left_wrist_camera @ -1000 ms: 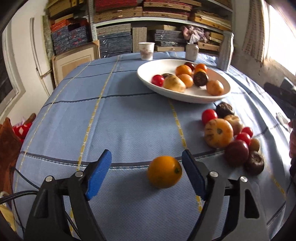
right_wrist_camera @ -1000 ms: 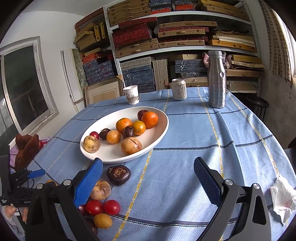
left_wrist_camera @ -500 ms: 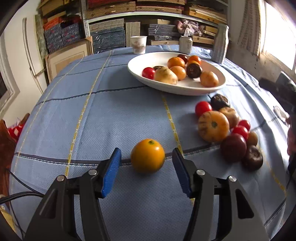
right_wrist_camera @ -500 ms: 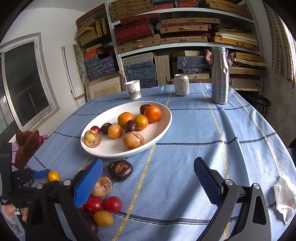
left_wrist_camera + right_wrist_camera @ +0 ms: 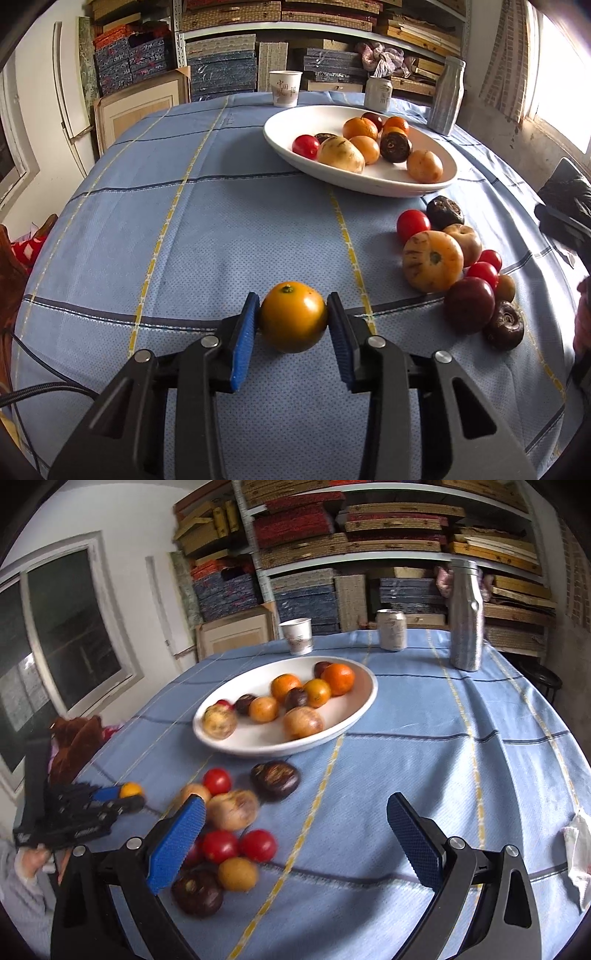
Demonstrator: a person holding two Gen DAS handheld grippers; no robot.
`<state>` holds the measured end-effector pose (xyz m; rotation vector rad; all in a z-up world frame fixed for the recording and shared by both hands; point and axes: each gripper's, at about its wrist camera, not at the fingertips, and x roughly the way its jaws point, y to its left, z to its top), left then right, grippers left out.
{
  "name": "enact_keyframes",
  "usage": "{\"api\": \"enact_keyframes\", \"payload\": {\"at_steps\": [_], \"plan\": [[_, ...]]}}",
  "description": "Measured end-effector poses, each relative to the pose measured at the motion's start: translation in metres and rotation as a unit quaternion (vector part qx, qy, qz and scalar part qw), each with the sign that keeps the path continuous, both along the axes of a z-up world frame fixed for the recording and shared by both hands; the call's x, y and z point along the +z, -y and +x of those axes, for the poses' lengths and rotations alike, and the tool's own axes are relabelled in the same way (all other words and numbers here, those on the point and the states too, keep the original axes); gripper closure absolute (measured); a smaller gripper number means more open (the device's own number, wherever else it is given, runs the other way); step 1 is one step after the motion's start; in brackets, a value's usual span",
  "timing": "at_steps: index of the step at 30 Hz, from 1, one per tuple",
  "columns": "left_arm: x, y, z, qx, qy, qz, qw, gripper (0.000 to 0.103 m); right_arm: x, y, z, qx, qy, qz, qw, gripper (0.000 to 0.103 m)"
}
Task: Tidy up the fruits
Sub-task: 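Move the left tool back to the pile and grasp a yellow-orange tomato, then grasp a dark red onion with the right tool while the left tool holds the tomato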
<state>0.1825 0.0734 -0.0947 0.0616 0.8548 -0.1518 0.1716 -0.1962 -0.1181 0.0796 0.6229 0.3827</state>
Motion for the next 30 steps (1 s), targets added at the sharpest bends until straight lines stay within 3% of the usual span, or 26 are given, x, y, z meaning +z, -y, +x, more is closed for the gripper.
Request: {"api": "enact_keyframes", "payload": {"at_steps": [2, 6, 8, 16, 18, 26, 30], "plan": [[0.000, 0.000, 0.000, 0.000, 0.000, -0.001, 1.0000, 0.066, 0.000, -0.010, -0.012, 0.028, 0.006, -0.009, 1.000, 0.007], [0.000, 0.000, 0.000, 0.000, -0.001, 0.000, 1.0000, 0.066, -0.006, -0.039, -0.029, 0.091, -0.002, -0.054, 0.994, 0.027], [0.000, 0.000, 0.000, 0.000, -0.001, 0.000, 1.0000, 0.066, -0.009, -0.050, -0.033, 0.114, -0.011, -0.069, 0.991, 0.032], [-0.005, -0.002, 0.003, 0.002, -0.013, -0.001, 0.9999, 0.066, -0.018, -0.064, -0.046, 0.156, -0.044, -0.088, 0.983, 0.048], [-0.006, -0.001, 0.004, 0.001, -0.014, 0.001, 0.9999, 0.066, -0.019, -0.067, -0.047, 0.160, -0.048, -0.089, 0.982, 0.056], [-0.009, 0.000, 0.008, 0.001, -0.024, -0.003, 0.9997, 0.066, -0.035, -0.077, -0.035, 0.155, -0.095, -0.117, 0.976, 0.056], [-0.009, -0.002, 0.008, 0.001, -0.025, -0.007, 0.9997, 0.066, -0.034, -0.077, -0.035, 0.155, -0.094, -0.112, 0.977, 0.056]]}}
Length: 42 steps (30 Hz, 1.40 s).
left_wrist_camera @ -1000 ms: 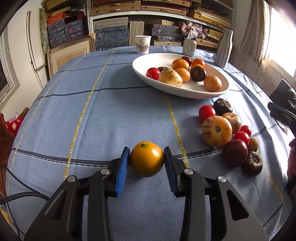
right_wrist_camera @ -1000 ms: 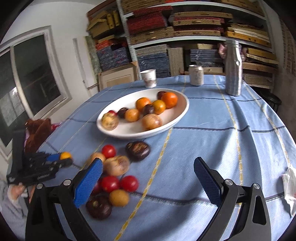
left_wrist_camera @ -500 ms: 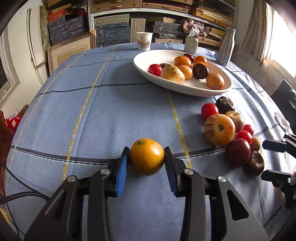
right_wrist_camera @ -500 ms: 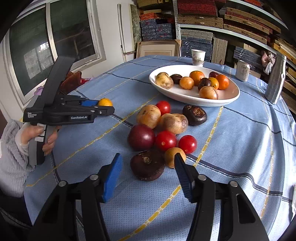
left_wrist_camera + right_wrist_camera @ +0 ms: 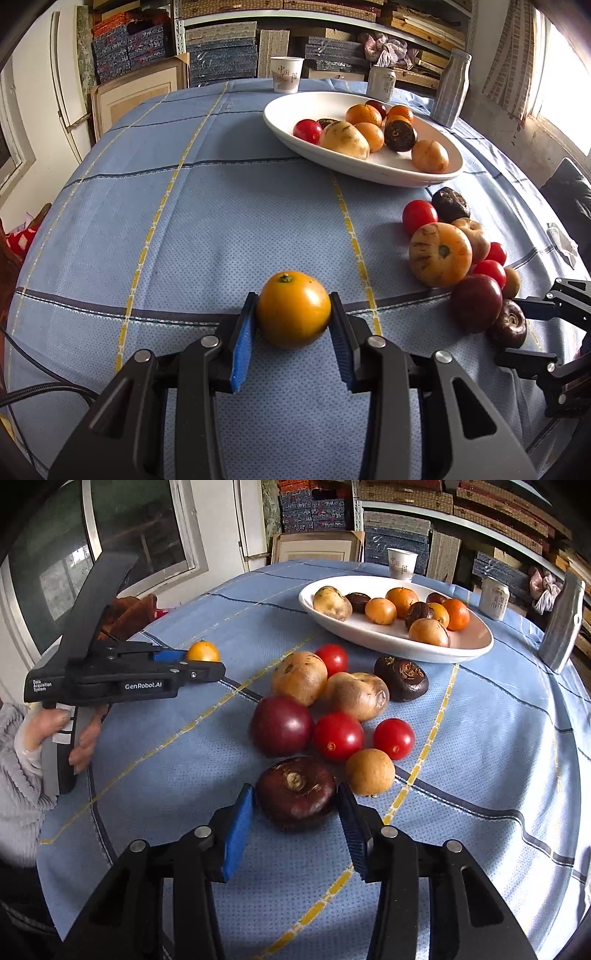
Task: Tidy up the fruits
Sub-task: 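Grasp a dark red onion with the right tool while the left tool holds the tomato, then place the tomato and red onion on the white plate, opening both tools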
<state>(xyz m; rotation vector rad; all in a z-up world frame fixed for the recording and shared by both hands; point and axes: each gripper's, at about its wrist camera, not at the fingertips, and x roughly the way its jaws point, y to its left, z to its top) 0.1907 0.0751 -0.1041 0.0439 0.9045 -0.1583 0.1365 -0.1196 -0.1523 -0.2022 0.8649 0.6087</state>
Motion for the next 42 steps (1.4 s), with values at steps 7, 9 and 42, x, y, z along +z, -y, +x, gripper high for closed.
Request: {"api": "enact_keyframes", "payload": {"at_steps": [7, 9, 42], "plan": [[0.002, -0.001, 0.000, 0.004, 0.003, -0.009, 1.0000, 0.066, 0.001, 0.003, 0.002, -0.005, -0.003, 0.007, 1.000, 0.056], [0.002, -0.001, 0.001, 0.002, 0.003, -0.010, 0.9999, 0.066, 0.000, 0.000, 0.001, -0.005, 0.003, -0.003, 1.000, 0.058], [0.053, 0.032, 0.196, 0.046, 0.035, -0.052, 0.9970, 0.066, 0.056, 0.005, 0.144, -0.084, 0.087, 0.096, 0.988, 0.060]]}}
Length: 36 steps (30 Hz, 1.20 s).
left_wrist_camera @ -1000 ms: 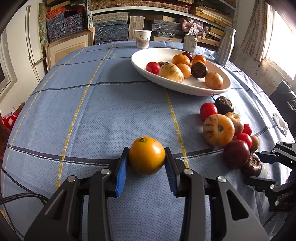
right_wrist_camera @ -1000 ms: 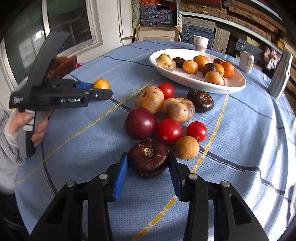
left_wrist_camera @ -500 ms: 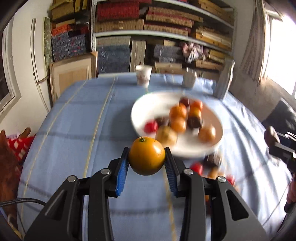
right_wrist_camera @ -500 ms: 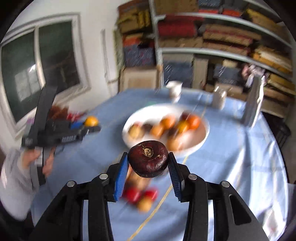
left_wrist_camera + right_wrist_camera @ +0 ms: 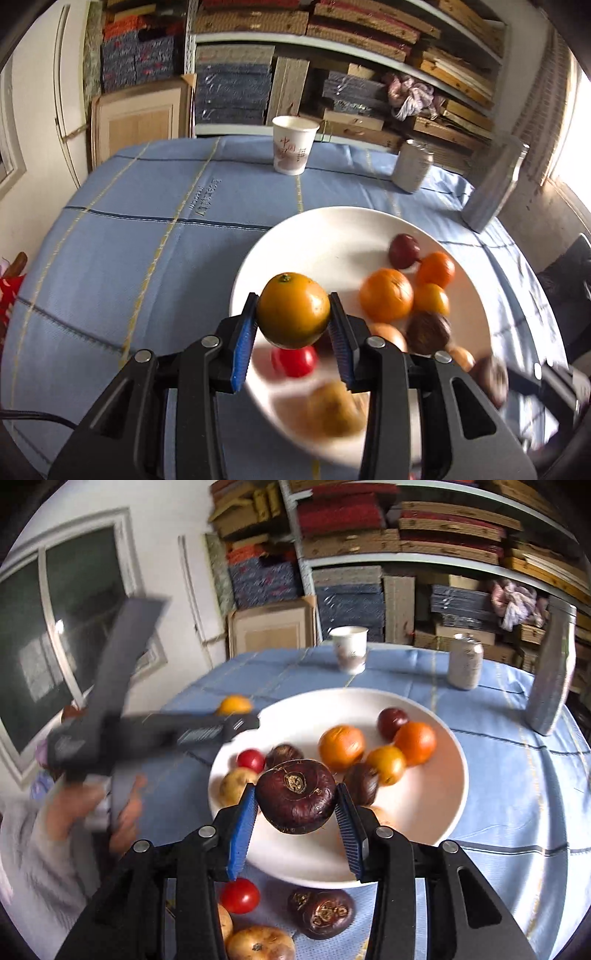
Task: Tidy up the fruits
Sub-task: 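Place the tomato and red onion on the white plate, opening both tools, then move both open tools back above the remaining fruit pile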
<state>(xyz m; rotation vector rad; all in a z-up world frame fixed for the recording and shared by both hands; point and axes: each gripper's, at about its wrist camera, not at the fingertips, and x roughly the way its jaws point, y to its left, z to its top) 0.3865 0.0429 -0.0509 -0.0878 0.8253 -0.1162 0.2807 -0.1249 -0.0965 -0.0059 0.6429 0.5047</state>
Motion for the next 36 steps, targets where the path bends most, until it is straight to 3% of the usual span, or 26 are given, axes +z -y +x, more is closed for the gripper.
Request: {"api": "enact_keyframes", "payload": {"at_steps": [5, 7, 8, 10, 15, 18, 22, 25, 30, 36], "plan": [[-0.019, 0.007, 0.030, -0.006, -0.011, -0.005, 0.9999, 0.066, -0.010, -0.008, 0.007, 0.004, -0.008, -0.014, 1.000, 0.058], [-0.026, 0.008, 0.035, -0.009, -0.015, -0.013, 0.9998, 0.066, -0.011, -0.010, 0.005, 0.006, -0.003, -0.014, 1.000, 0.036], [-0.029, 0.008, 0.037, -0.012, -0.019, -0.015, 0.9996, 0.061, -0.011, -0.010, 0.003, 0.001, 0.003, -0.015, 1.000, 0.029], [-0.028, 0.007, 0.035, -0.011, -0.014, -0.013, 0.9998, 0.048, -0.009, -0.007, 0.002, -0.007, 0.015, -0.016, 1.000, 0.029], [-0.004, 0.000, 0.019, -0.006, 0.021, -0.018, 0.9996, 0.041, 0.001, -0.002, -0.008, -0.009, 0.030, -0.009, 0.999, 0.027], [0.017, -0.002, 0.002, 0.006, 0.050, -0.001, 0.9987, 0.028, 0.010, 0.005, -0.020, -0.023, 0.056, -0.007, 0.998, 0.012], [0.040, 0.000, -0.027, 0.007, 0.077, 0.033, 0.9965, 0.027, 0.022, 0.018, -0.035, -0.044, 0.081, 0.005, 0.996, 0.010], [0.046, 0.000, -0.061, 0.010, 0.096, 0.053, 0.9939, 0.015, 0.027, 0.028, -0.045, -0.054, 0.089, 0.017, 0.994, 0.010], [0.024, -0.015, -0.124, 0.025, 0.086, 0.055, 0.9945, 0.013, 0.030, 0.049, -0.072, -0.075, 0.108, 0.037, 0.991, 0.005], [-0.003, -0.017, -0.181, 0.039, 0.072, 0.038, 0.9959, 0.007, 0.017, 0.078, -0.099, -0.109, 0.094, 0.053, 0.988, 0.004]]}}
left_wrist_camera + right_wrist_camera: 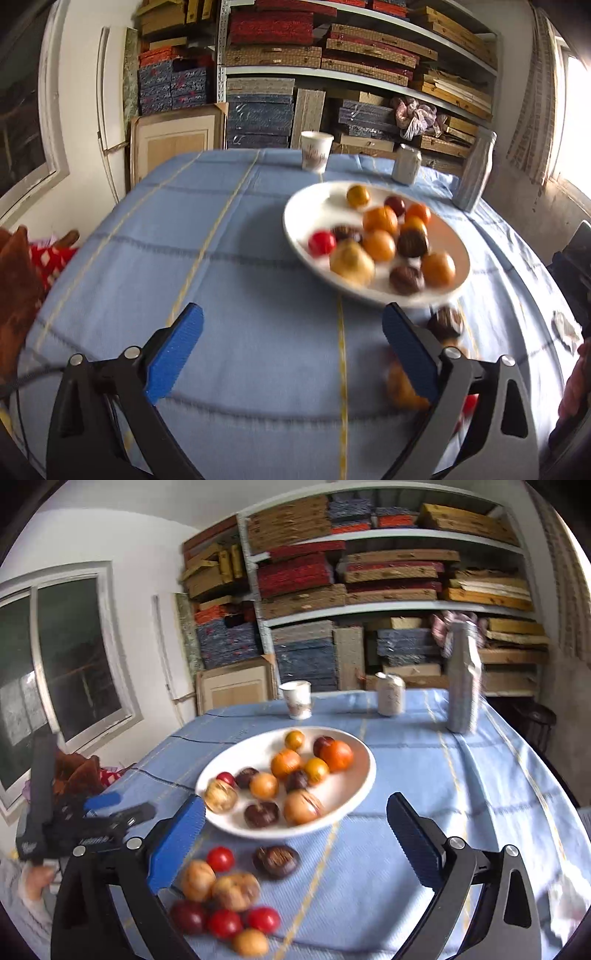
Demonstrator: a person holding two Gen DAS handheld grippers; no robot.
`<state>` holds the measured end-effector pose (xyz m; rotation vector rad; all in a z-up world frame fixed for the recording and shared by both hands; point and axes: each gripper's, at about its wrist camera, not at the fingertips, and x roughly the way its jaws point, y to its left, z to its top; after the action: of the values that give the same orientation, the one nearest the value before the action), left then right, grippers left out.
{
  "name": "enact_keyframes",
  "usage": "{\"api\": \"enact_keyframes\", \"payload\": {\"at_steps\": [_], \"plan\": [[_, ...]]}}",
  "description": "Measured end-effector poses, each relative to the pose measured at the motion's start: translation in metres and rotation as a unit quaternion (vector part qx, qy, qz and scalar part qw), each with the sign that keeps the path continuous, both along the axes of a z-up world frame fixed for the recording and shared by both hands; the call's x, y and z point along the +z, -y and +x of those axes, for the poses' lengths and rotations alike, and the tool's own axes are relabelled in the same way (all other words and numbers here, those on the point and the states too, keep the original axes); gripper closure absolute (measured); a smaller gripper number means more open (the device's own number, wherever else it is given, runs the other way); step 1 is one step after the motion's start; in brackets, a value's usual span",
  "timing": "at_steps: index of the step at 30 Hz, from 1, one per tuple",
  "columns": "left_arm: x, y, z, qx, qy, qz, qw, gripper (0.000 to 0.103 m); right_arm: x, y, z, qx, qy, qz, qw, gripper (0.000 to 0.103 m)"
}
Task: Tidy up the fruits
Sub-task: 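Move both open tools back above the remaining fruit pile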
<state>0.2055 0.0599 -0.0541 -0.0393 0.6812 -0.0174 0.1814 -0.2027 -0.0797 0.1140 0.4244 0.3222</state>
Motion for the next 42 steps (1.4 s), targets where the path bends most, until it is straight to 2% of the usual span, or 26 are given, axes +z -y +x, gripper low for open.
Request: {"api": "enact_keyframes", "payload": {"at_steps": [4, 7, 14, 20, 42], "plan": [[-0.013, 0.019, -0.020, -0.019, -0.008, 0.039, 0.9990, 0.005, -0.015, 0.015, -0.013, -0.021, -0.024, 0.007, 0.999, 0.004], [-0.013, 0.028, -0.022, -0.027, -0.007, 0.052, 0.9982, 0.005, -0.020, 0.019, -0.017, -0.027, -0.030, 0.010, 0.999, 0.004], [-0.018, 0.032, -0.015, -0.043, -0.028, 0.039, 0.9979, 0.005, -0.027, 0.014, -0.014, -0.026, -0.049, -0.003, 0.998, 0.004], [-0.016, 0.048, -0.014, -0.062, -0.025, 0.058, 0.9961, 0.005, -0.029, 0.012, -0.012, -0.021, -0.059, -0.008, 0.998, 0.003], [-0.024, 0.068, 0.002, -0.090, -0.053, 0.064, 0.9924, 0.005, -0.031, 0.010, -0.010, -0.020, -0.066, -0.016, 0.998, 0.003]]}}
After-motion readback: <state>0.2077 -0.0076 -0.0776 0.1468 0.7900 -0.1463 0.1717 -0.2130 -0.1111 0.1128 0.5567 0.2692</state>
